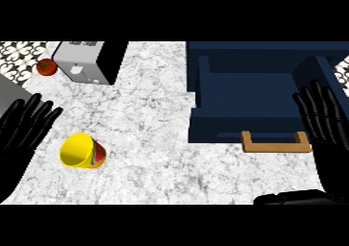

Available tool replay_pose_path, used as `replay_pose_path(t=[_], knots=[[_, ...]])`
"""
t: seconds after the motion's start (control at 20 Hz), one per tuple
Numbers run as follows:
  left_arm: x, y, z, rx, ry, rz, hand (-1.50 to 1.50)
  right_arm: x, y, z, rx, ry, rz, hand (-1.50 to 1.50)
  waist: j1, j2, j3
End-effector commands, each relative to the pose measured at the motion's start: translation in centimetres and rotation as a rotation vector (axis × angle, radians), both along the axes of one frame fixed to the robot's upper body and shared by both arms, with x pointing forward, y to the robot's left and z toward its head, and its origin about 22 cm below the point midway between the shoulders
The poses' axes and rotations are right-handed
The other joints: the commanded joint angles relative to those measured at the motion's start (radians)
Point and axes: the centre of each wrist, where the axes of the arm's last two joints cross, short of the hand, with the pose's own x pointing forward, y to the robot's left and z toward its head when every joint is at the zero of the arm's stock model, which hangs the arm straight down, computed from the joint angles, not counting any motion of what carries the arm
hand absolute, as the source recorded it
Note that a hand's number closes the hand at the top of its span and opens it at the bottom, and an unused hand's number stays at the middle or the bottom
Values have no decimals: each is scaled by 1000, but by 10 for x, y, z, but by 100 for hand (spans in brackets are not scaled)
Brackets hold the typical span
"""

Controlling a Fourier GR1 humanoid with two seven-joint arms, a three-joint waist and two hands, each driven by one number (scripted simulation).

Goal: Pick up the cup, place it into the drawer and close the drawer

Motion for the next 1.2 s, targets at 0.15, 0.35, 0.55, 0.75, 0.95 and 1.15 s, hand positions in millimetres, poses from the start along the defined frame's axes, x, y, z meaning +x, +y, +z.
replay_pose_path(t=[0.15,0.35,0.55,0.75,0.95,1.15], knots=[[18,63,-23,-86,130,-137,-150,25,16,-6,-20,81,59,-150,-2,0,3],[45,88,-38,-7,176,-67,-150,30,-16,-3,-7,64,74,-150,-13,0,3],[60,88,-68,7,235,-68,-150,38,-9,-7,-15,50,65,-150,-12,-1,3],[47,107,-90,18,258,-30,-150,39,-23,11,-30,33,69,-150,-9,-2,3],[59,106,-118,61,260,-1,-150,59,-9,30,-28,18,63,-150,-11,0,2],[61,124,-136,73,290,29,-150,62,-13,13,-29,28,39,-150,-11,-1,3]])
